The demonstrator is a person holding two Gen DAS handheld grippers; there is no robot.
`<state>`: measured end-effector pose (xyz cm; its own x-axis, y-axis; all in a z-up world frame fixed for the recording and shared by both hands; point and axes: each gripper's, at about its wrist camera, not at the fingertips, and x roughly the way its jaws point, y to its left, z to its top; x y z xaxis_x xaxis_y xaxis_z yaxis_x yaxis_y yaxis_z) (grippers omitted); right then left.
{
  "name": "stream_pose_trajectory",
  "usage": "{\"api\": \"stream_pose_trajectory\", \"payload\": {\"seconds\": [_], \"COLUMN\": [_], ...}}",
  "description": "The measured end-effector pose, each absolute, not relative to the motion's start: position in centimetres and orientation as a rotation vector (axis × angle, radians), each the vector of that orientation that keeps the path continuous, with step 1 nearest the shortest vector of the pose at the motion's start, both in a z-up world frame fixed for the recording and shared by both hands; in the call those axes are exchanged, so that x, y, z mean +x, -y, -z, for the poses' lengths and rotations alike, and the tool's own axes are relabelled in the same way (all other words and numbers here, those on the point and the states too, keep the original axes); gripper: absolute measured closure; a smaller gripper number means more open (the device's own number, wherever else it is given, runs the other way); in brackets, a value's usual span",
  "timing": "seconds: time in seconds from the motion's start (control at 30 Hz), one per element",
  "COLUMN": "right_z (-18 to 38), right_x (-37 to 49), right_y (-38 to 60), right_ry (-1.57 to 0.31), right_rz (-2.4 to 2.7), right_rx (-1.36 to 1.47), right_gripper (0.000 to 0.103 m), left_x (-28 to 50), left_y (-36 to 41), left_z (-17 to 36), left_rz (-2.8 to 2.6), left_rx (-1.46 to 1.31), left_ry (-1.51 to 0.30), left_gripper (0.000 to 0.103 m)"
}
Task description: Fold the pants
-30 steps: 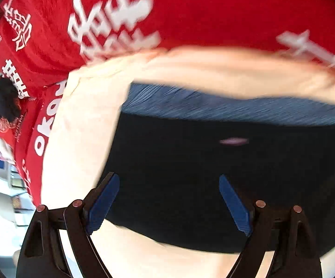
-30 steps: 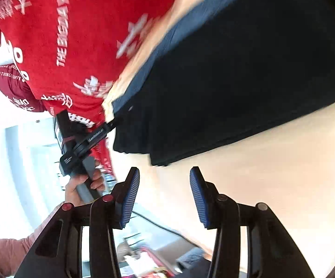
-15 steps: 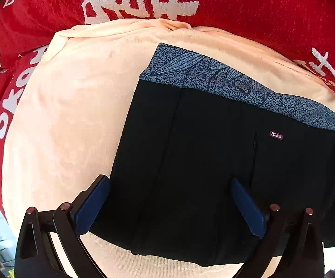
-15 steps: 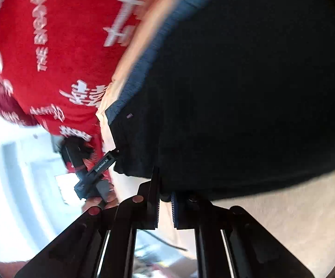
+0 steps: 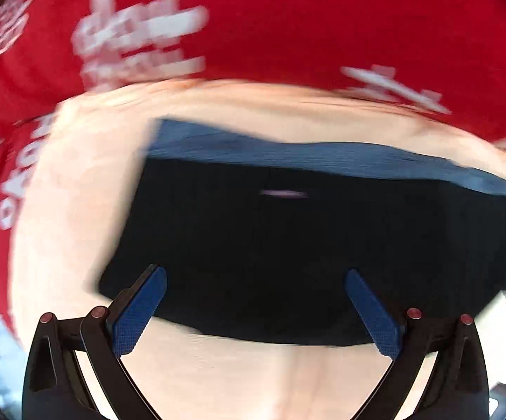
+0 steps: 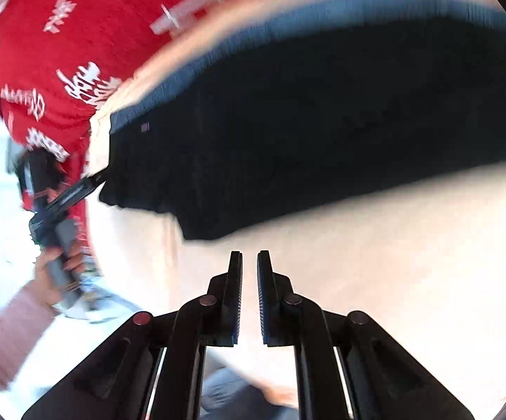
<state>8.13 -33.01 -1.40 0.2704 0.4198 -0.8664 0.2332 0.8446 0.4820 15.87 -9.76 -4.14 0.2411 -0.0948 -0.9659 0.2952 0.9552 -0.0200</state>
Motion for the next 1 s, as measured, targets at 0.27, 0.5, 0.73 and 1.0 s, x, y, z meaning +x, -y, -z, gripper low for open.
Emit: {"api": "stream_pose_trajectory", "payload": {"seconds": [0.27, 0.5, 0.73, 1.0], "right_z": [4.3, 1.3, 4.6, 5.3], "right_x": [9.7, 12.1, 22.7, 23.4], "right_y": [37.0, 38.4, 35.9, 41.7], "right_ry": [-1.264, -1.248, -1.249, -1.195], "right_rz": [-0.034, -0.111, -0.207, 0.020], "right_rx": [0.422, 0.531, 0.514, 0.587], "right_gripper": [0.061, 0.063, 0.064, 0.076], "left_x": [12.1, 19.0, 27.7, 28.9], "left_y": [18.0, 15.3, 9.5, 7.2], "left_z": [10.4, 6.2, 11.7, 11.2], "left_rz": [0.365, 0.281, 0.029, -0.031], "left_rx": [0.219, 0.256, 0.243, 0.255], "left_ry": [-1.345, -1.239, -1.287, -1.293], "left_gripper": [0.000, 0.000, 0.000, 0.000]}}
